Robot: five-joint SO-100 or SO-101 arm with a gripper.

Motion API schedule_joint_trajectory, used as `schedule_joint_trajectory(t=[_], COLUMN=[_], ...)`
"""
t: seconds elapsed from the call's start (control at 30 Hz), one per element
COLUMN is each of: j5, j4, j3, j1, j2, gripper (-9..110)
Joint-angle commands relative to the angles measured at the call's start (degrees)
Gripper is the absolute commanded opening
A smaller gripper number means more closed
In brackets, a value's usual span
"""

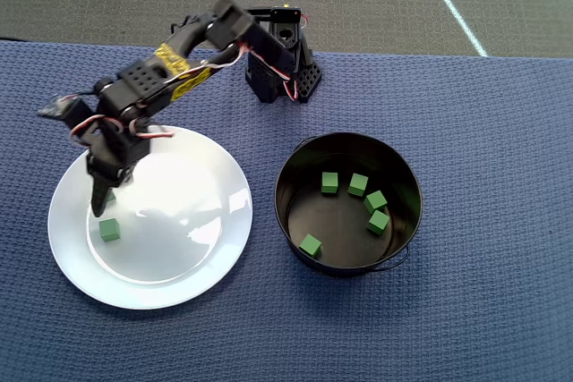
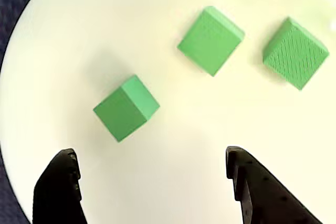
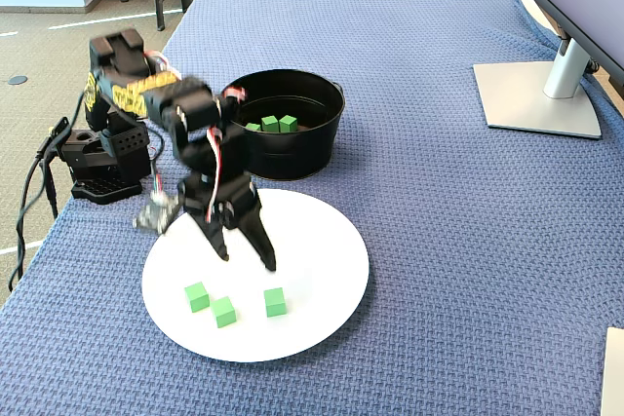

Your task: Pick up the green cubes from the white plate and place them in the black recipient

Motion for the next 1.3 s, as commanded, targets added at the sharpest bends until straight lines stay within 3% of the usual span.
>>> schedule_joint_trajectory(t=[0.0, 0.37, 0.87, 1.27], j5=[-3.8, -2.3, -39.5, -42.8], j4=[0.4, 2.1, -3.1, -2.4], j3=[-8.9, -18.9, -22.1, -22.1], j1=[1.4, 2.1, -3.2, -3.9], j2=[-2.9, -11.5, -17.2, -16.4], gripper=[28, 26, 28, 20])
